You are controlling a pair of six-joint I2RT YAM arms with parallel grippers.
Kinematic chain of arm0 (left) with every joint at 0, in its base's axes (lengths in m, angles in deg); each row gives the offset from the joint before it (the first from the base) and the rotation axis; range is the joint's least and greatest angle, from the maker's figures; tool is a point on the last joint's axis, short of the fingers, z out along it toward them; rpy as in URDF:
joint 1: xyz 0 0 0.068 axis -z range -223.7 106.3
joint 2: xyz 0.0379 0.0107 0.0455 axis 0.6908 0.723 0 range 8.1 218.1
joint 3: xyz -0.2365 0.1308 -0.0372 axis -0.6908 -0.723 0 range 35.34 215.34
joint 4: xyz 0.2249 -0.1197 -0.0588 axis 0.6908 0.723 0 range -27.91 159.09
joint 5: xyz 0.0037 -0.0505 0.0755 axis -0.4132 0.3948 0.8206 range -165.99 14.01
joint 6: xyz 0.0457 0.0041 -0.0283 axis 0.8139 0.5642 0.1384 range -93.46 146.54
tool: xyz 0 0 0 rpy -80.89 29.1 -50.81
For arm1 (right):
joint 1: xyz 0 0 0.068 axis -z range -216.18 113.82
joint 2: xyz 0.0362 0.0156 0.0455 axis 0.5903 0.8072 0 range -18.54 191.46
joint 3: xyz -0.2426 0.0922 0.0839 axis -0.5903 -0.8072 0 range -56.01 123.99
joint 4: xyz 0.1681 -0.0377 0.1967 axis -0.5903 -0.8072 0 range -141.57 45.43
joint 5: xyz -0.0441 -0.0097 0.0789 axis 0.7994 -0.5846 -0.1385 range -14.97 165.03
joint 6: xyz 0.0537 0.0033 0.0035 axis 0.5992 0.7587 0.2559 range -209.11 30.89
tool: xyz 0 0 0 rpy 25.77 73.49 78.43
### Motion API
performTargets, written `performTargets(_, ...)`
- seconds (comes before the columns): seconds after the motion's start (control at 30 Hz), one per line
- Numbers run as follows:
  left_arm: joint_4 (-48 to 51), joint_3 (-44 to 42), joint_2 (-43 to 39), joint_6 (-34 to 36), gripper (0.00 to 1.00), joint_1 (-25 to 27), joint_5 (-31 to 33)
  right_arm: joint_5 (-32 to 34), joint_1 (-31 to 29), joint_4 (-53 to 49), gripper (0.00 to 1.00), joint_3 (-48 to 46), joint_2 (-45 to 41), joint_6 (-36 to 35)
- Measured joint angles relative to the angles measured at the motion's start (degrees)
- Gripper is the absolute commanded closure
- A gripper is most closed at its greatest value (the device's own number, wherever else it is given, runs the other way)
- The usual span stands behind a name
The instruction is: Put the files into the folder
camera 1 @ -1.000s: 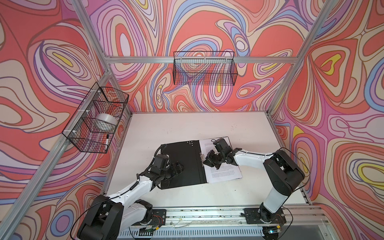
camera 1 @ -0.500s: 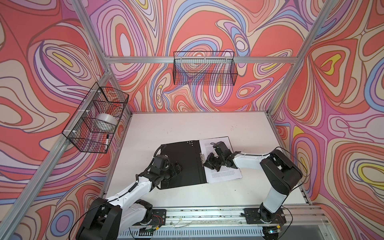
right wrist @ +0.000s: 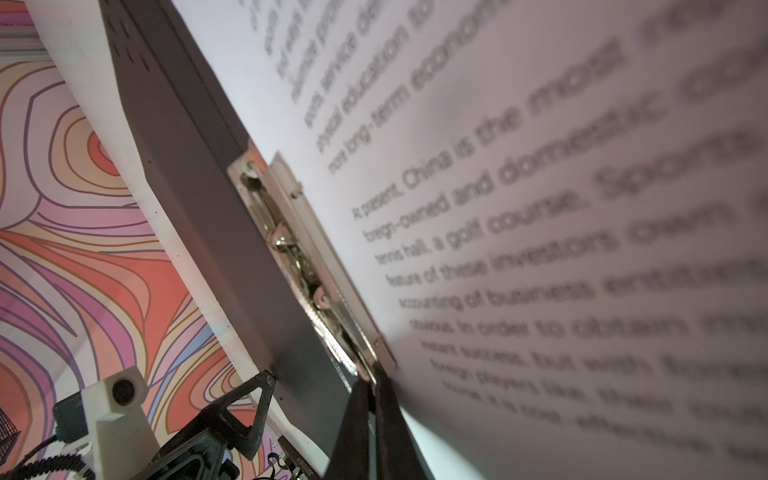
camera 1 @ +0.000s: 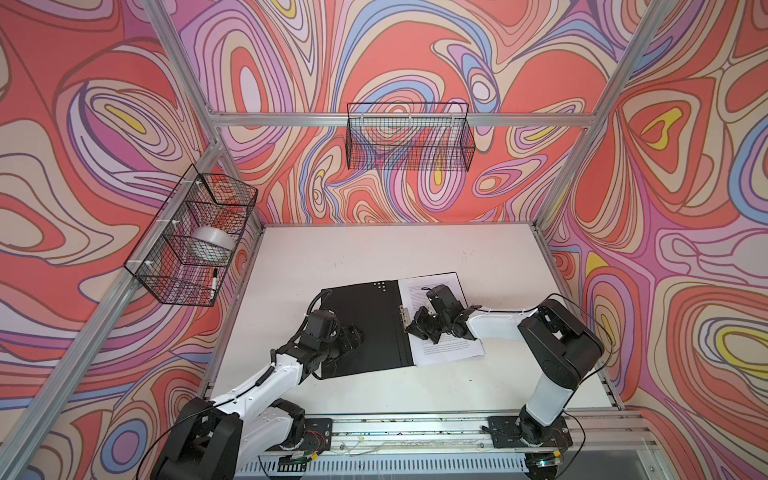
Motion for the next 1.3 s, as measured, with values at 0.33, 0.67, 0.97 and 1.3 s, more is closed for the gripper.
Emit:
performTargets(0.33,-0.07,0.02,0.31,0.02,0.09,-0.02,-0.07,0.35,-0.57,-2.10,1.00,1.38,-0.17,-0.94)
performTargets(0.67,4.55,1.97,0.00,0.87,0.08,-0.15,-0.20,0.37,-0.59,-7.23,0.77,3.91,0.17,-4.28)
performTargets(0.97,18.05,14.62,-4.31,6.16,0.00,-0.61,0.26,3.54,-0.66,-19.76,0.37,11.13,-0.13,-14.21)
performTargets(1.3,27.17,18.71,-9.05,14.58,0.00,-13.70,-1.84,9.57,9.07,-29.86,0.16,13.44,-6.95,-27.61)
